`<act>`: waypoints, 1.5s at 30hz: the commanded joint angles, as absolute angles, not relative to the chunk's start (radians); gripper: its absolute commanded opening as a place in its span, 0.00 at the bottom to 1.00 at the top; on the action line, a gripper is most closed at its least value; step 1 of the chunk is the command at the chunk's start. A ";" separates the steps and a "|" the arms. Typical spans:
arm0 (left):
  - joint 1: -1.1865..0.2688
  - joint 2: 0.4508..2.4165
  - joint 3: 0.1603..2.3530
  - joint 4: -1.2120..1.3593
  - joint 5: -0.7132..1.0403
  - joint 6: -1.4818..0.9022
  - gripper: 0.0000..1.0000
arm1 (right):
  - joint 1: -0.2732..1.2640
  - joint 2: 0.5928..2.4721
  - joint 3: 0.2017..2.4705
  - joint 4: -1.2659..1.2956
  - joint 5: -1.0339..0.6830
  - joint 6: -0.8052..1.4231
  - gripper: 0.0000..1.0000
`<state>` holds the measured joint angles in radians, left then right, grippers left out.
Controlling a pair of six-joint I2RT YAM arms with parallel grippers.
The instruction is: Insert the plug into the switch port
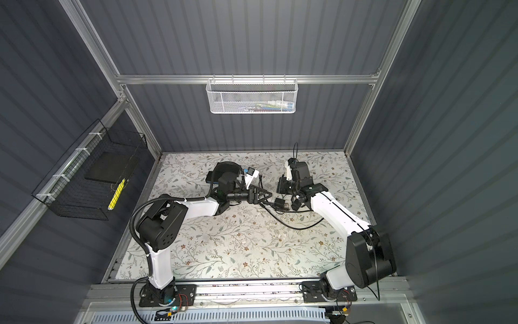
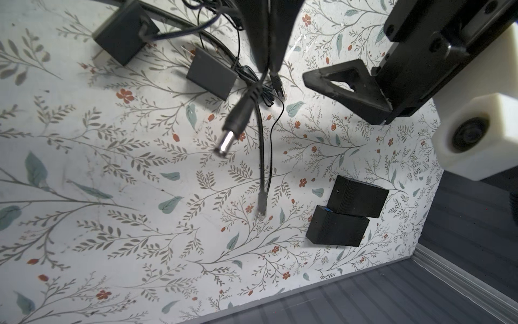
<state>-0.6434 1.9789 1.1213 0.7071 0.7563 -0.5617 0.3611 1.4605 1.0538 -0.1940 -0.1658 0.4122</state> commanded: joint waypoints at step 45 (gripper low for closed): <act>-0.683 2.128 1.272 0.804 0.822 -0.586 0.00 | 0.192 1.272 0.935 -0.142 -0.424 0.420 0.36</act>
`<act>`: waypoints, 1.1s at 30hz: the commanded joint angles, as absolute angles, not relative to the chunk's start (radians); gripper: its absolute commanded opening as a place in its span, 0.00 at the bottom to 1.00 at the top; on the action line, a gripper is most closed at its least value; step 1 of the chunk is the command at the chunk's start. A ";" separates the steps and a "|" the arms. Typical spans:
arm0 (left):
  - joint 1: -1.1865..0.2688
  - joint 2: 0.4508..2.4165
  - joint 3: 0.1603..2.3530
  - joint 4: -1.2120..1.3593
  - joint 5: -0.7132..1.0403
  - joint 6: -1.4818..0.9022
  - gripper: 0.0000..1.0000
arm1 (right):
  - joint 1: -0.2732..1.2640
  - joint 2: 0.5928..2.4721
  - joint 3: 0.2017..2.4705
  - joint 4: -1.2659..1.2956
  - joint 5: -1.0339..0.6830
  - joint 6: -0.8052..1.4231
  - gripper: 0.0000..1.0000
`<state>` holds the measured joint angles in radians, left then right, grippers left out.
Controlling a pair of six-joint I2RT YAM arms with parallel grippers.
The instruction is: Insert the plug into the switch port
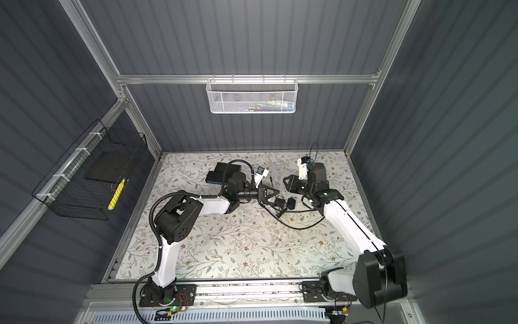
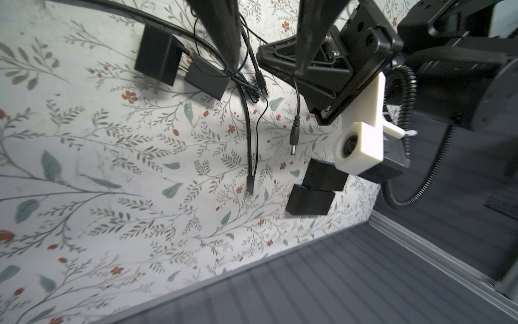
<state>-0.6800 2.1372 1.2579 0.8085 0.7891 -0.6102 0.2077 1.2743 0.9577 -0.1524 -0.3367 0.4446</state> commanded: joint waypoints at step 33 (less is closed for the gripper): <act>-0.689 2.039 1.252 0.641 0.922 -0.414 0.00 | 0.254 1.562 1.044 0.006 -0.712 0.526 0.32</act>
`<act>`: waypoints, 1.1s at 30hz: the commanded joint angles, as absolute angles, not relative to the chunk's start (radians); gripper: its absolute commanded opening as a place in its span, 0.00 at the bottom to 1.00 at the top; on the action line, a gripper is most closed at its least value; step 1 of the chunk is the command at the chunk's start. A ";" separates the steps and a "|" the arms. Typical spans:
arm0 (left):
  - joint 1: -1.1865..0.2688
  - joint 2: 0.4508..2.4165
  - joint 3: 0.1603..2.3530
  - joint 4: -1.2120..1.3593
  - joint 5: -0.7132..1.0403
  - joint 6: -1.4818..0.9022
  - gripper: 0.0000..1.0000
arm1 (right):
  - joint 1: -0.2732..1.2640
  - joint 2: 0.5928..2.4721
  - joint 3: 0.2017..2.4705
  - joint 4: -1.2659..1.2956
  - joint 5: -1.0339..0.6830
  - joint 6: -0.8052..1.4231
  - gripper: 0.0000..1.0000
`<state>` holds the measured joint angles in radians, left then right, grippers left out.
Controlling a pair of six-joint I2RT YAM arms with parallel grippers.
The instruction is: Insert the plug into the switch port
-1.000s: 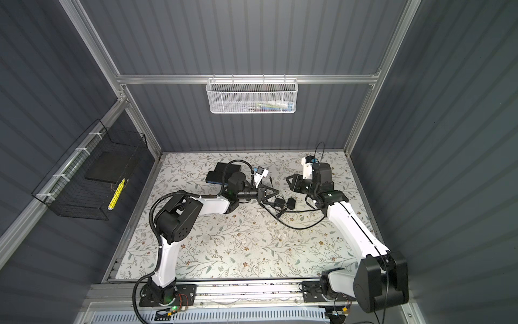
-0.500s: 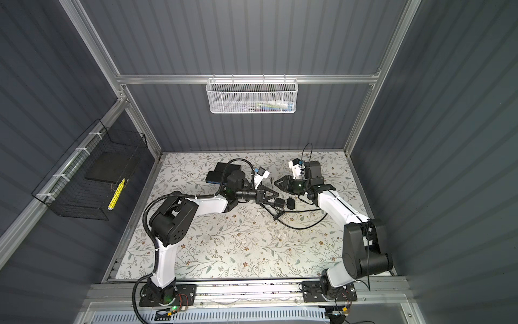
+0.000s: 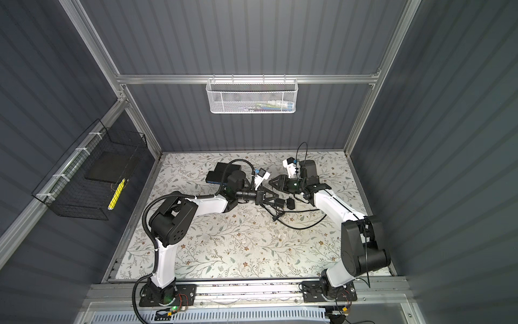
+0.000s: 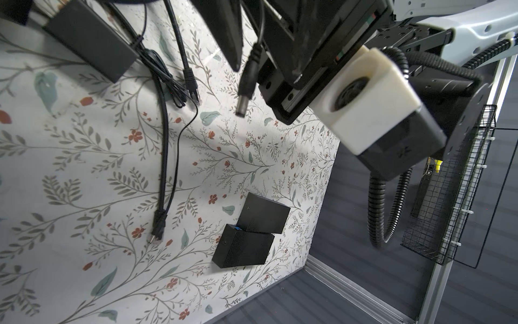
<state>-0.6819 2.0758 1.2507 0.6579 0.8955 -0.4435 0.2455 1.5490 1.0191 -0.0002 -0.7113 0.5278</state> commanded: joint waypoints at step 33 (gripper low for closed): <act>-0.684 2.005 1.238 0.585 0.871 -0.371 0.00 | 0.274 1.500 1.050 -0.135 -0.609 0.425 0.11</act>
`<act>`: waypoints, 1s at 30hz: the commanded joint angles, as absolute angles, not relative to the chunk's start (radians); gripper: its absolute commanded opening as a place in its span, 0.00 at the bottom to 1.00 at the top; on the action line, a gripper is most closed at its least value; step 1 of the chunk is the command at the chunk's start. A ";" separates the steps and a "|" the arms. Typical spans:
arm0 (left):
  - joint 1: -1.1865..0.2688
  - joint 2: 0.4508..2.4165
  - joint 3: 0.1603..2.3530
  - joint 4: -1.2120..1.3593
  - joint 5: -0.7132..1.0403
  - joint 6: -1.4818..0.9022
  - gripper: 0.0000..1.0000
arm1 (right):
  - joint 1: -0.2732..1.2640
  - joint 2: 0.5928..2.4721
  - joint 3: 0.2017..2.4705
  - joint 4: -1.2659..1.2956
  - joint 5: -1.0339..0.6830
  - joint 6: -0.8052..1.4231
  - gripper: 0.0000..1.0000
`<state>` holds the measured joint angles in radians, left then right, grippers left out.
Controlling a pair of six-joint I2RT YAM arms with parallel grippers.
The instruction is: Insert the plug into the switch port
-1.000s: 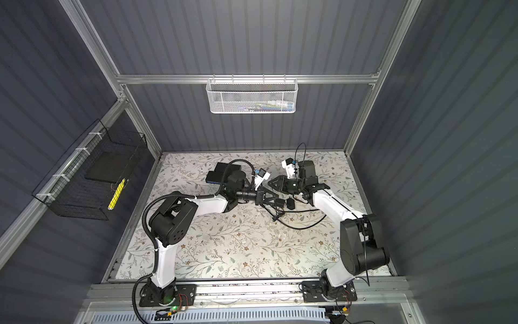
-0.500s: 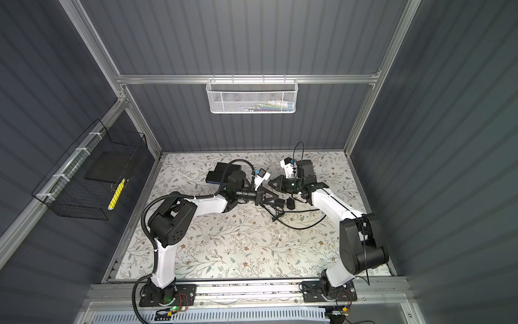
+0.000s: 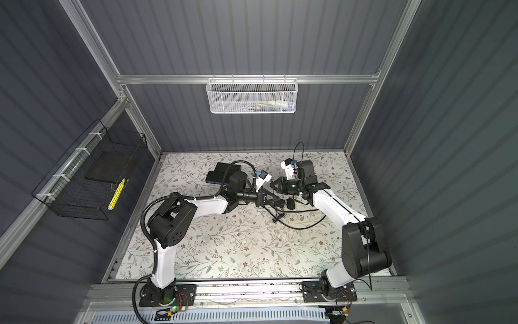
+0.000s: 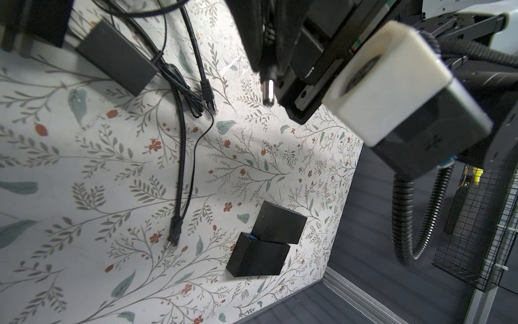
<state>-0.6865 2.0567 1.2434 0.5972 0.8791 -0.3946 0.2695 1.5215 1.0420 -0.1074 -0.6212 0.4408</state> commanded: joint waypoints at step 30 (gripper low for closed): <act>-0.683 2.001 1.234 0.588 0.880 -0.371 0.00 | 0.284 1.532 1.035 -0.067 -0.638 0.471 0.16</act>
<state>-0.6857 2.0457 1.2434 0.5865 0.8646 -0.3912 0.2783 1.5196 1.0389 -0.0895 -0.6254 0.4660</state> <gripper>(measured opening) 0.051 0.167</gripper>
